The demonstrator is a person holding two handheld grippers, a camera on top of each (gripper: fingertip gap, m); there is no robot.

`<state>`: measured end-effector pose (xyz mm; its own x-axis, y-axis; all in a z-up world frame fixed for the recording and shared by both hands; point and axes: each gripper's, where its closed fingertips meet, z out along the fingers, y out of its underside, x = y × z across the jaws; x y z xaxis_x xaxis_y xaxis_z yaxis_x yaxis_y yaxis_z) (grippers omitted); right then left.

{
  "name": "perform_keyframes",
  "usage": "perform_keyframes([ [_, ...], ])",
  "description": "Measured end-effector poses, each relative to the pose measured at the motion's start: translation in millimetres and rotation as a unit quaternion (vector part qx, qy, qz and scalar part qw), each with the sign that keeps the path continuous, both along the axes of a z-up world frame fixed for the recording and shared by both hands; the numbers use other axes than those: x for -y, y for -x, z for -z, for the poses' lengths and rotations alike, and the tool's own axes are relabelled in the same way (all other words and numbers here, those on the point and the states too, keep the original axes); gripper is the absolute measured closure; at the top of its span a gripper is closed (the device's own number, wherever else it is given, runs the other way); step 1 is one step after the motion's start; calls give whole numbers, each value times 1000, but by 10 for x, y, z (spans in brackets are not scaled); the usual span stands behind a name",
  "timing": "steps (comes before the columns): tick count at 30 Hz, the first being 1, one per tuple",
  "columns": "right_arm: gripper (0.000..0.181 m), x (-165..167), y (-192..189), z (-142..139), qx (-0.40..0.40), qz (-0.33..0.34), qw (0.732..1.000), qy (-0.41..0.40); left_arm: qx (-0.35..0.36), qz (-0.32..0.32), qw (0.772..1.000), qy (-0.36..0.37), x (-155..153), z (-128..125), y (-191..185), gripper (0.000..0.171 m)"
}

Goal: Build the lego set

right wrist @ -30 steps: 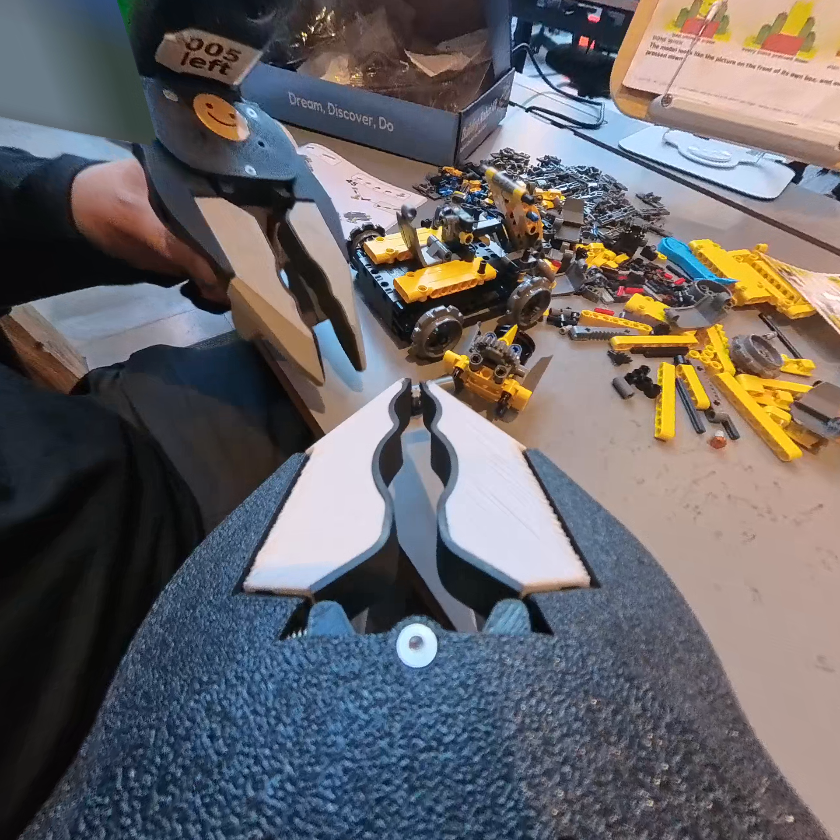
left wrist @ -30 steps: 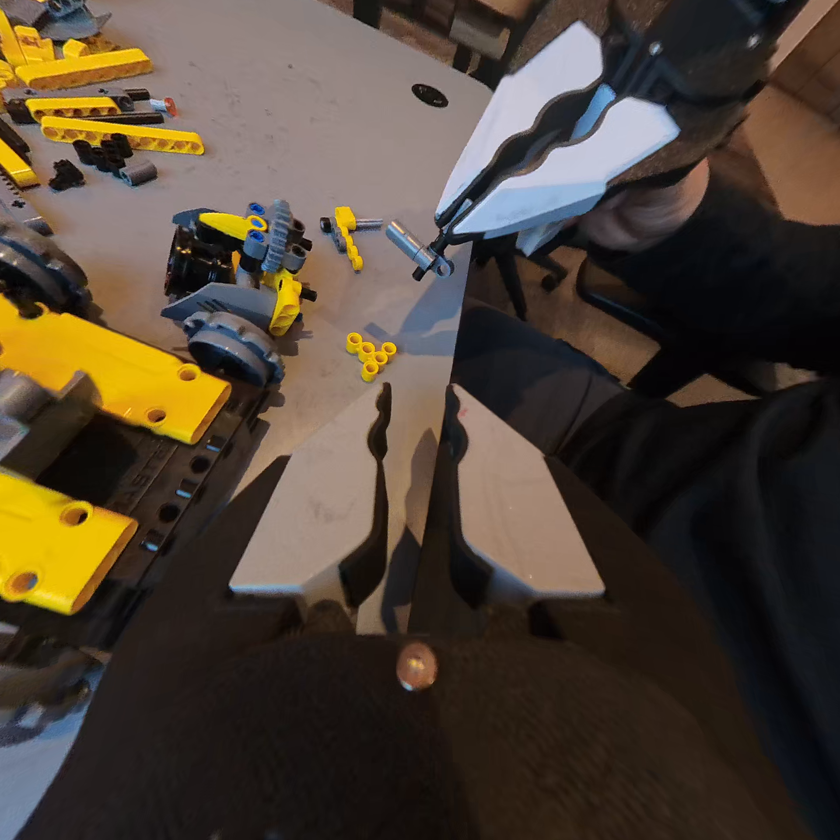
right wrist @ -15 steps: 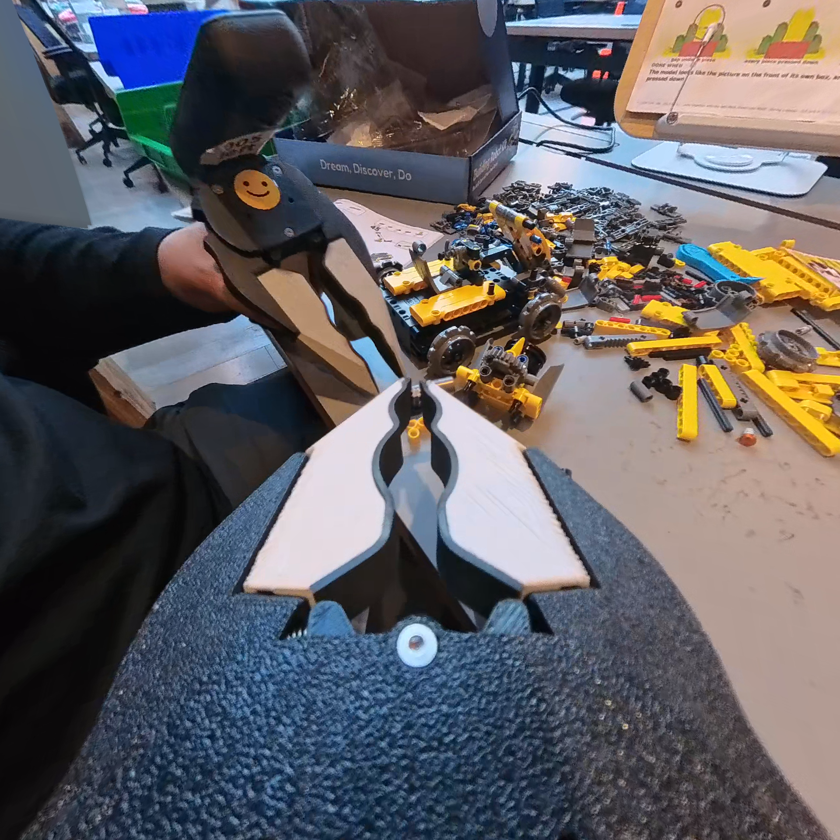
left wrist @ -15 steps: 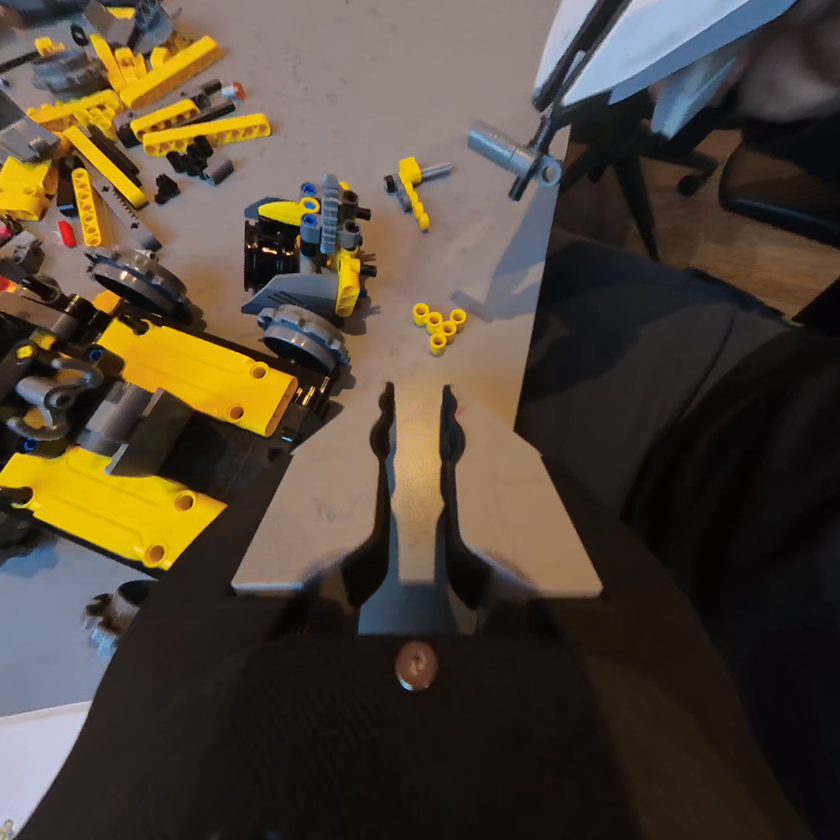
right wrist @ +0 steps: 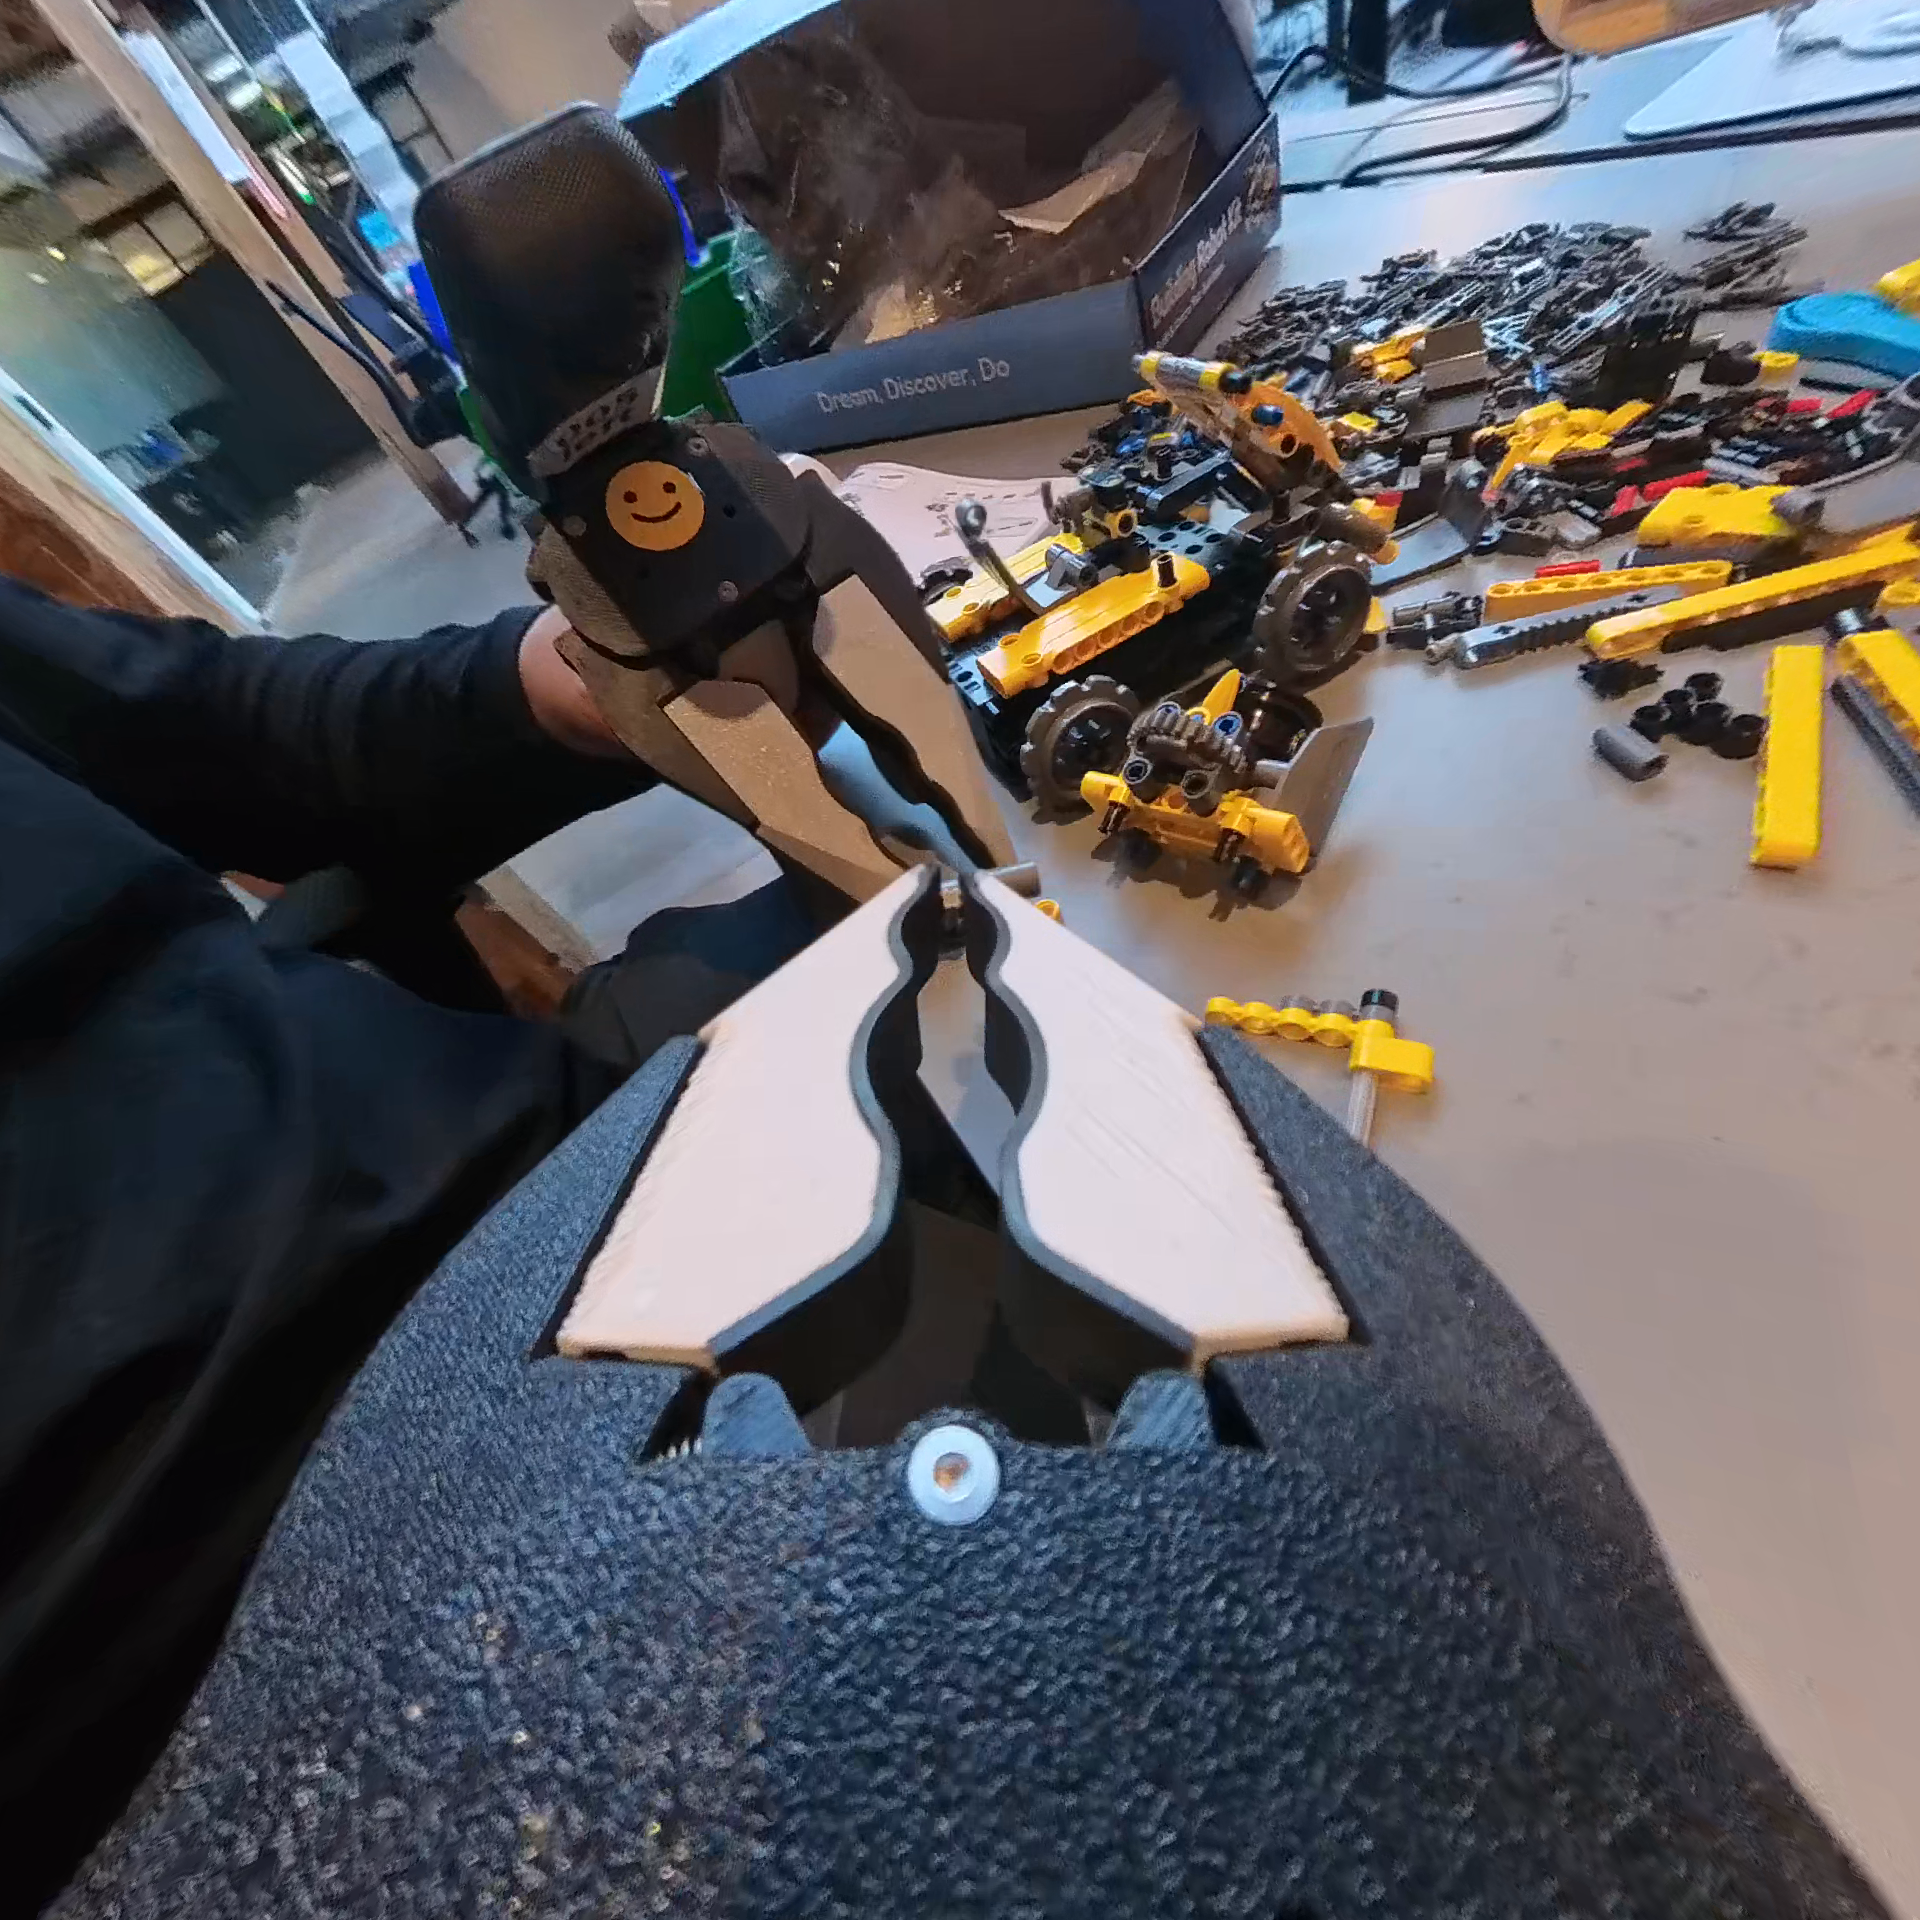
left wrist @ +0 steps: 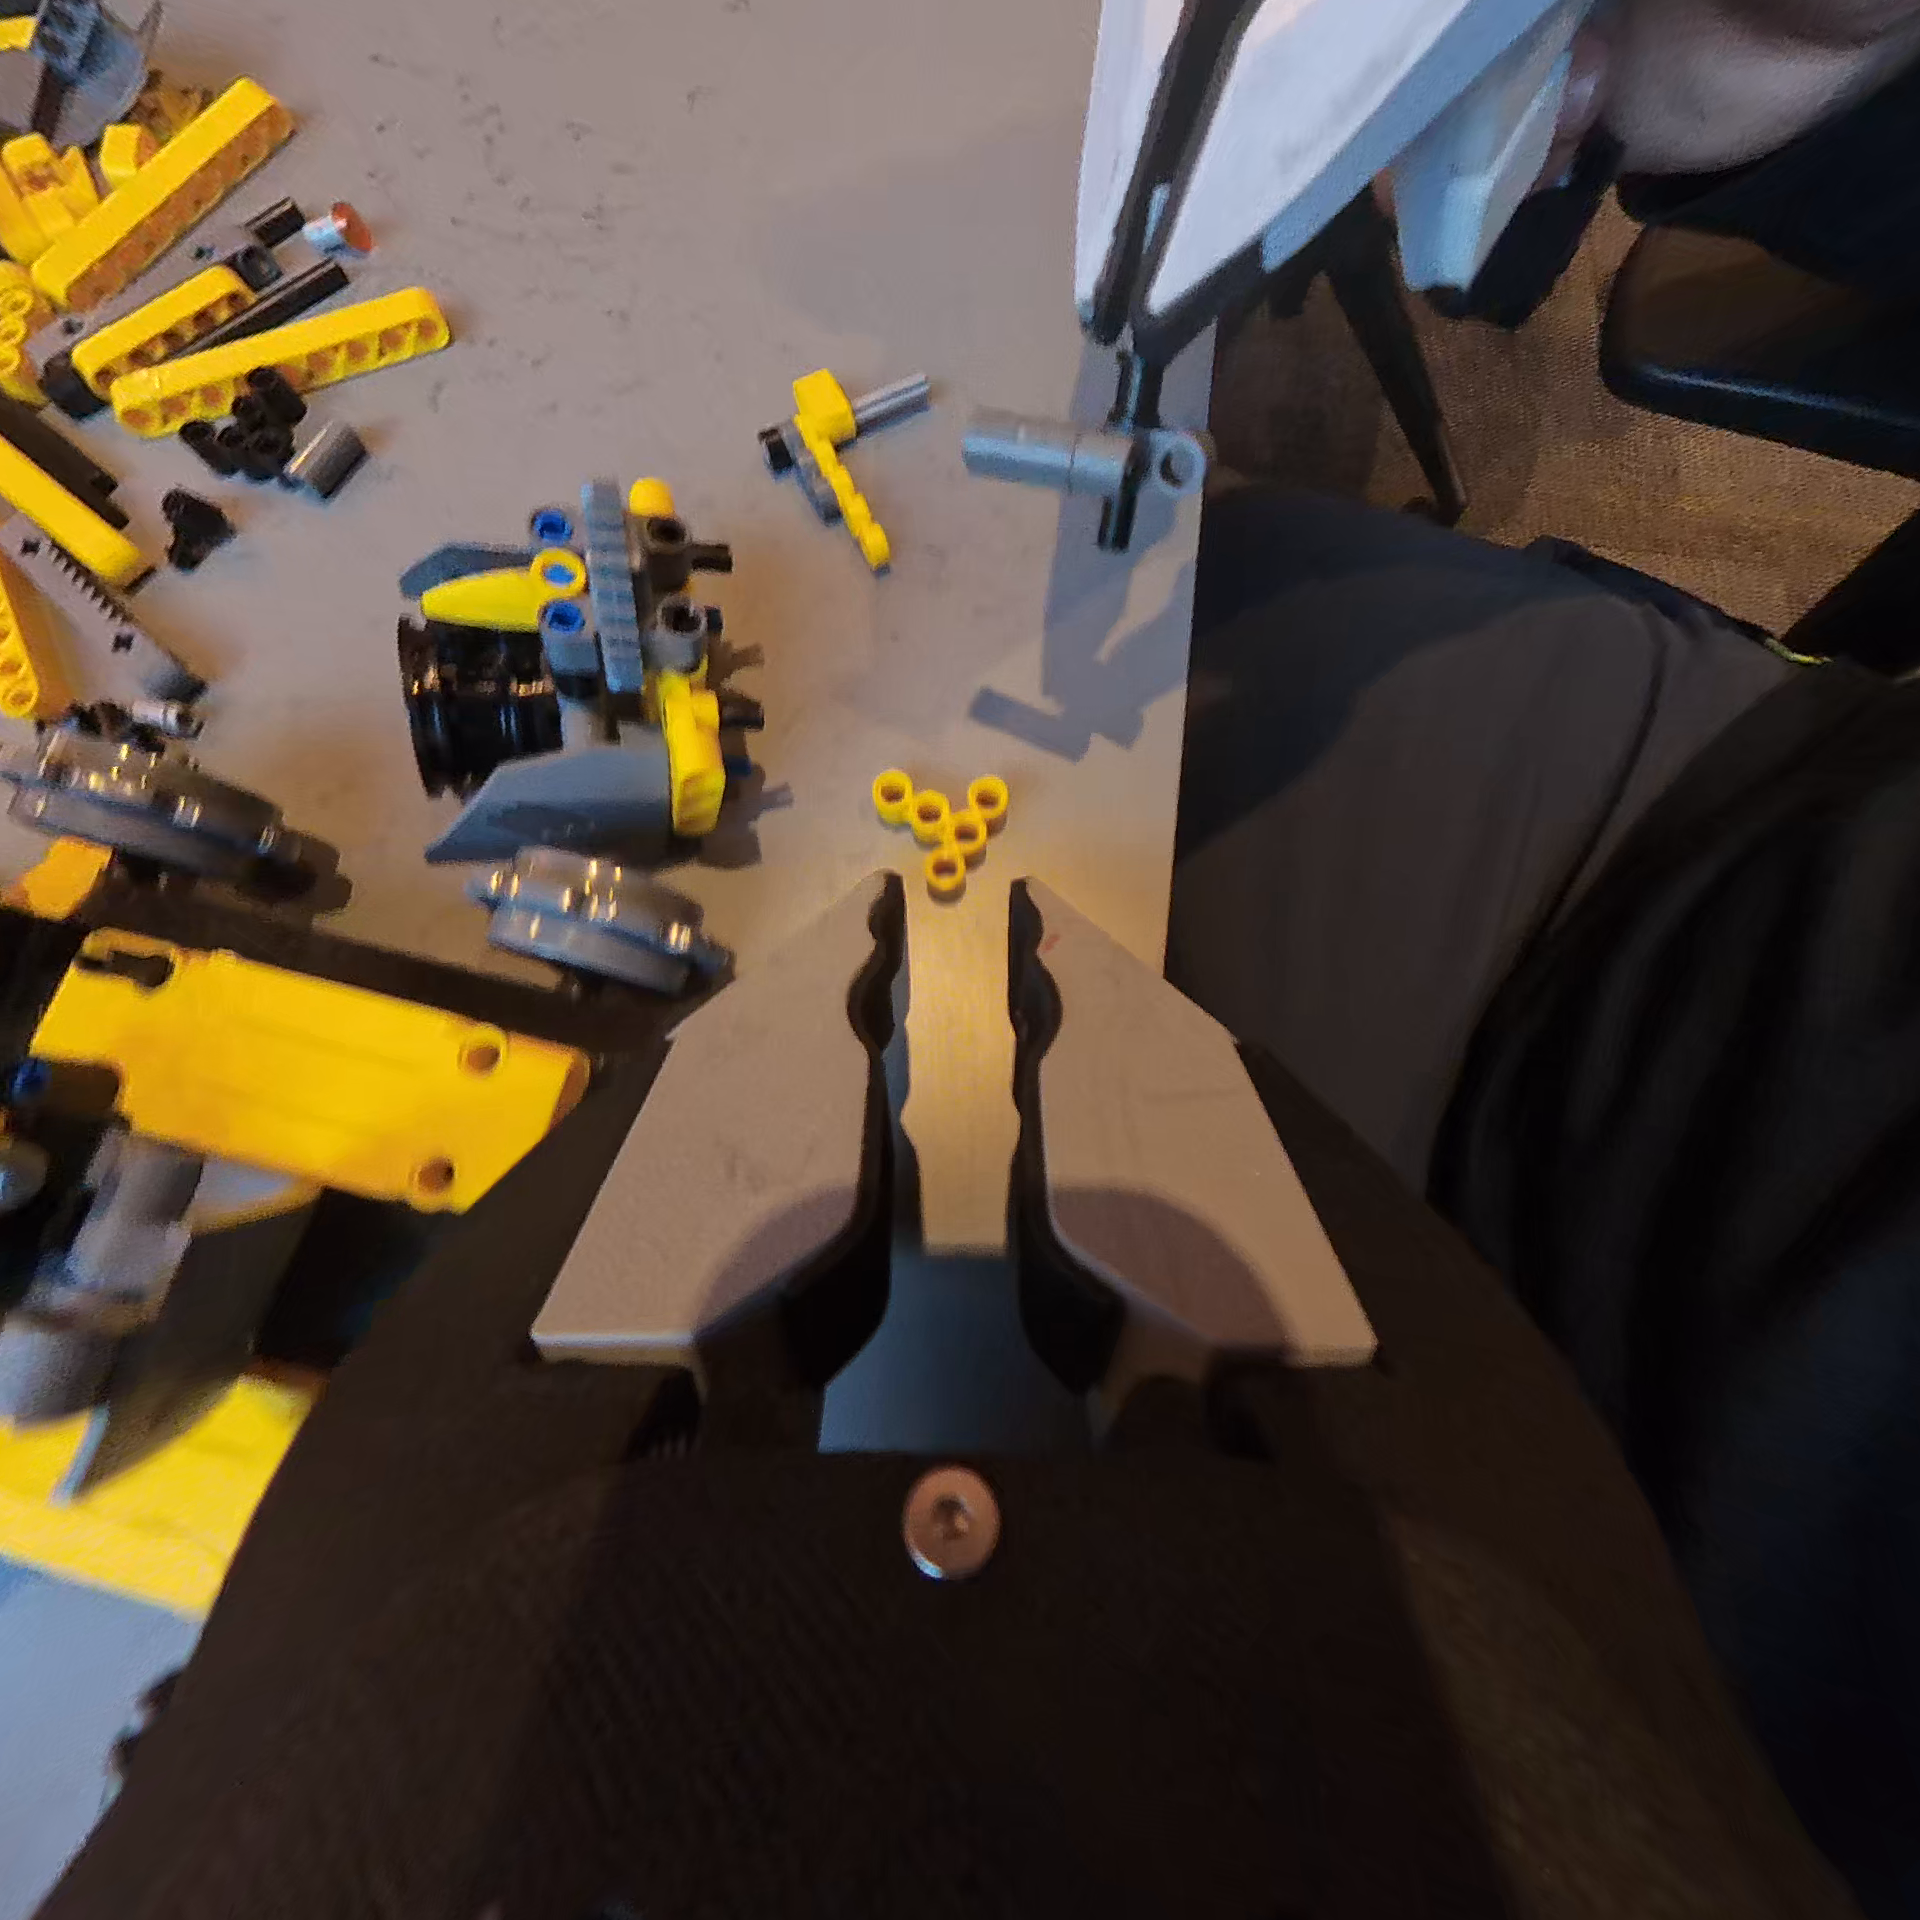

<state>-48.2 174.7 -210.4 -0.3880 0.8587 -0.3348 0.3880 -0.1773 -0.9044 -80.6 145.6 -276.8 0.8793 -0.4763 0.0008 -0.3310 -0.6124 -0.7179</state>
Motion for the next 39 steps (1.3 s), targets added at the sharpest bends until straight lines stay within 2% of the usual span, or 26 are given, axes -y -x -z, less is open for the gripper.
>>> perform_keyframes([
  [4,178,-26,4,14,7,-13,999,30,2,14,1000,5,-58,5,-68,164],
  [8,178,-12,22,-21,4,-26,998,61,8,6,1000,7,-56,5,-105,165],
  [13,178,119,93,29,14,-46,998,26,18,-14,1000,8,78,2,-145,164],
  [16,178,226,167,66,25,-59,998,-1,25,-24,999,7,148,-5,-159,154],
  [20,178,335,246,144,44,-71,995,-47,38,-28,999,7,262,-43,-151,151],
  [25,178,314,286,289,73,-69,991,-82,34,-31,999,-7,257,-130,-28,151],
  [30,178,235,244,265,69,-61,994,-50,62,-10,998,24,164,-14,-169,149],
  [35,178,202,199,223,62,-59,996,-27,61,-10,998,30,136,-12,-227,156],
  [39,178,272,188,225,59,-79,995,-28,62,-22,998,26,146,-31,-186,149],
])
